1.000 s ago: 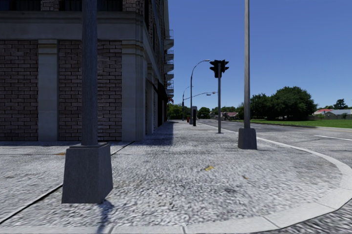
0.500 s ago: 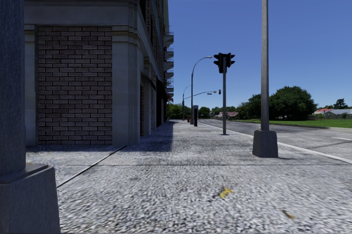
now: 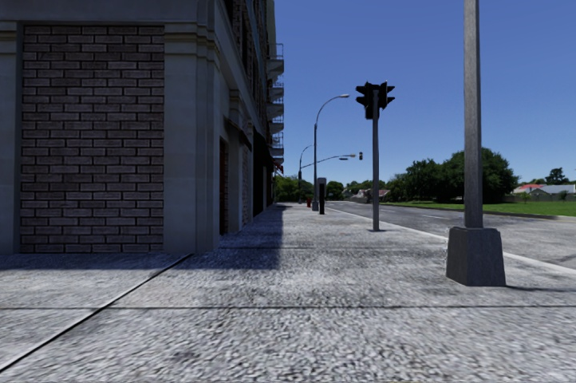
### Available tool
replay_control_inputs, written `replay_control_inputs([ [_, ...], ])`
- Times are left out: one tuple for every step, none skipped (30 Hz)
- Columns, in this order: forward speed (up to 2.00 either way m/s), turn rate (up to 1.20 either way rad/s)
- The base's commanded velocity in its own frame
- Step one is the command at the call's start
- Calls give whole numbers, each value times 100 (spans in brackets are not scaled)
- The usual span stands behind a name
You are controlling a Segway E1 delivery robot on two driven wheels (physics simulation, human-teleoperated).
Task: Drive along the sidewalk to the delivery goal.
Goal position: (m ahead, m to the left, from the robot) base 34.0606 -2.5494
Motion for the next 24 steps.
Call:
replay_control_inputs([
  [166, 0],
  [166, 0],
  [166, 0],
  [166, 0],
  [166, 0],
  [166, 0],
  [166, 0],
  [166, 0],
  [166, 0],
  [166, 0],
  [166, 0],
  [166, 0],
  [166, 0],
  [166, 0],
  [166, 0],
  [166, 0],
  [166, 0],
  [166, 0],
  [200, 0],
  [200, 0],
  [200, 0],
  [200, 0],
  [200, 0],
  [200, 0],
])
